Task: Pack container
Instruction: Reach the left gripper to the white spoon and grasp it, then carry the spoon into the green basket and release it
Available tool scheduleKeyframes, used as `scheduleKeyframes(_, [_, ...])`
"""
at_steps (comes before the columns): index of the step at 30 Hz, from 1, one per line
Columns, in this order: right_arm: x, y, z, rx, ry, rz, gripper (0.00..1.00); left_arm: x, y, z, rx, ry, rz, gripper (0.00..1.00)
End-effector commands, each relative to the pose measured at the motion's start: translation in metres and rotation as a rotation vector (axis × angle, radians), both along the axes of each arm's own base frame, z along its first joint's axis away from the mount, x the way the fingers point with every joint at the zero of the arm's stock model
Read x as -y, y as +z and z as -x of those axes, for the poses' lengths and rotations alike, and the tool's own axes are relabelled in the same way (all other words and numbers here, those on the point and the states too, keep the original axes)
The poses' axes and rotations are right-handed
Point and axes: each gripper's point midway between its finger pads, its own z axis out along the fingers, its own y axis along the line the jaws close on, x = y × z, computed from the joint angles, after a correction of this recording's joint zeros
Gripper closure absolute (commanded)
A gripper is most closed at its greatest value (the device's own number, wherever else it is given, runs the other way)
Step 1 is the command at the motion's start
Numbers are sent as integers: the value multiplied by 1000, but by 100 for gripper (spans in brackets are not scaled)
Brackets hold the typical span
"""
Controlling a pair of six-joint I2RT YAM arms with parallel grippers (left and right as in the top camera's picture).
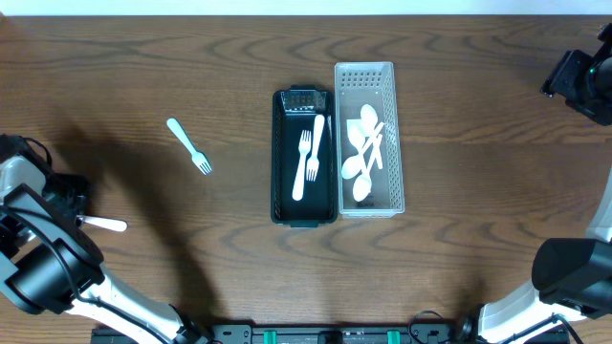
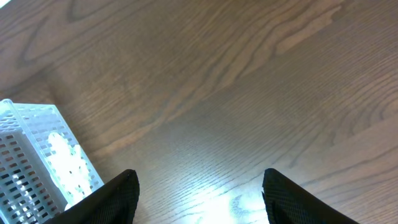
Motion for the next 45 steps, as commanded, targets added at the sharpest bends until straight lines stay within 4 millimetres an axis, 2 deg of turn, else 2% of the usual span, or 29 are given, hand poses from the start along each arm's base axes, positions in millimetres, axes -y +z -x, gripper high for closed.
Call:
scheduleKeyframes(1, [1, 3, 0, 11, -14, -4, 33, 9, -17, 9, -56, -4, 40, 51])
scheduleKeyframes(12, [1, 3, 0, 8, -13, -5, 33, 9, -17, 9, -58, -4, 42, 81])
scheduleKeyframes(14, [1, 3, 0, 7, -13, -5, 33, 10, -17, 10, -60, -4, 44, 94])
scheduleKeyframes(18, [1, 3, 0, 7, -13, -5, 33, 13, -12, 13, -78, -33, 59, 94])
scheduleKeyframes(20, [1, 3, 0, 7, -13, -5, 33, 17, -2, 11, -67, -47, 73, 94])
scheduleKeyframes(22, [1, 3, 0, 8, -13, -5, 33, 22, 16, 0, -22, -91, 78, 94])
scheduleKeyframes(26, [1, 3, -1, 12, -14, -4, 33, 45, 76, -33, 100, -225, 38, 94])
scheduleKeyframes(29, [1, 3, -1, 12, -14, -4, 33, 78, 132, -62, 193, -404, -44, 94])
scheduleKeyframes(30, [1, 3, -1, 12, -14, -4, 33, 95, 153, -72, 229, -484, -75, 94])
scheduleKeyframes(34, [1, 3, -1, 12, -13, -4, 33, 177, 215, -102, 361, -781, -161, 94])
scheduleKeyframes(36, [1, 3, -1, 12, -13, -4, 33, 222, 232, -111, 417, -896, -169, 94])
scheduleKeyframes(38, [1, 3, -1, 11, -13, -3, 33, 265, 238, -116, 454, -1004, -161, 94])
scheduleKeyframes(41, [1, 3, -1, 11, -6, -1, 33, 320, 233, -117, 468, -1136, -129, 94])
scheduleKeyframes(45, [1, 3, 0, 10, -2, 1, 33, 380, 209, -119, 445, -1282, -81, 94])
